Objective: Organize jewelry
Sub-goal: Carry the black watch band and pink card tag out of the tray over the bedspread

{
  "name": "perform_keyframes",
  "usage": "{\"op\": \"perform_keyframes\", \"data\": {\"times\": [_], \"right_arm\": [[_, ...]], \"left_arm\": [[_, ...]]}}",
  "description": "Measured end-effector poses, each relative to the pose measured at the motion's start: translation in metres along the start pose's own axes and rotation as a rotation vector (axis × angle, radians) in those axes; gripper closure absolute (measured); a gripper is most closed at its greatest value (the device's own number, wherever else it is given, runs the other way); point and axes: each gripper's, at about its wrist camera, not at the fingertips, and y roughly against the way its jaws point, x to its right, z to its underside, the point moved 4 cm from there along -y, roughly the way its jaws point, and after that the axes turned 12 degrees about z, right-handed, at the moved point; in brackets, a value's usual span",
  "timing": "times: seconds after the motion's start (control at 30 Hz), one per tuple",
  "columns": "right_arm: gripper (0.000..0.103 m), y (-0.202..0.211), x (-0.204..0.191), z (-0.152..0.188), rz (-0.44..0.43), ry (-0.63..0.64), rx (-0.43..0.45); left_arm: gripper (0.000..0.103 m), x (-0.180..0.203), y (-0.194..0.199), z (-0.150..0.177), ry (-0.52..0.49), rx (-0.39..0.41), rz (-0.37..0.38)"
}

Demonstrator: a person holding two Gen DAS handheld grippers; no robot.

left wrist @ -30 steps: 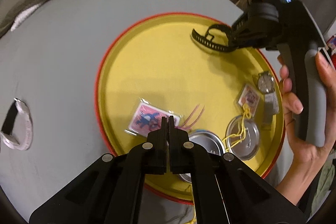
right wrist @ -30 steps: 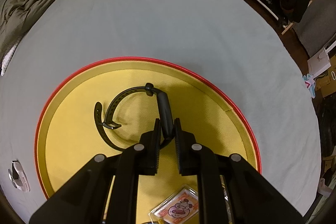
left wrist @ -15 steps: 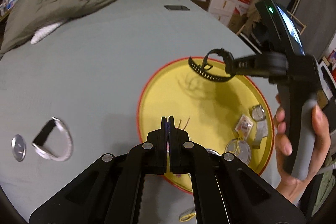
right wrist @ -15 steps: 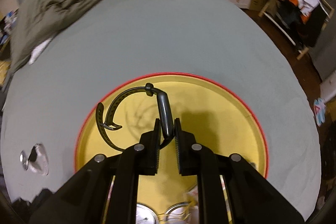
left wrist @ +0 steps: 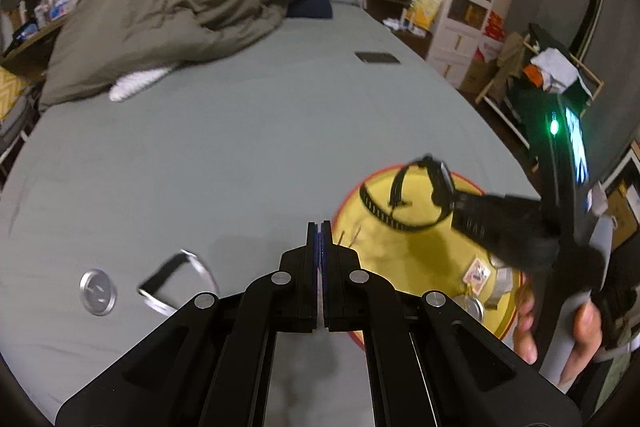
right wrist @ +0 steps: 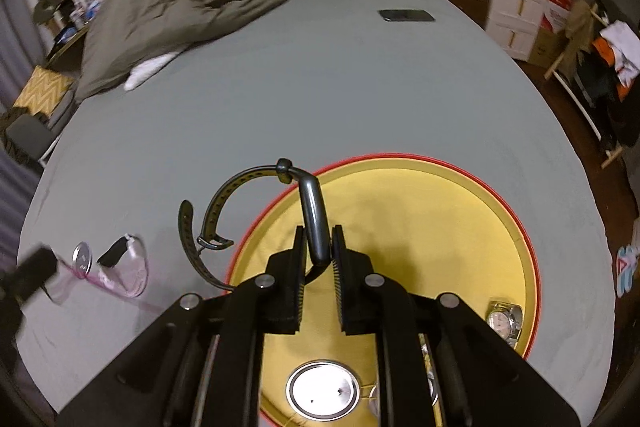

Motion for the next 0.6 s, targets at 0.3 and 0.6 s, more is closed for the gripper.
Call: {"op": "perform_keyframes", "data": {"times": [0.3,0.6], "right_arm": [[0.09,0.018,-0.05,0.013,-0.063,0.109,0.022],[0.09,0.044,-0.12,0.038,-0.163,0.257,0.051]], "left_arm": [[0.102,-0.031,0.047,-0.01,0.032,0.036,-0.081],[0.102,-0.058,0.114,-0.012,0.041,0.092,-0.184]]}}
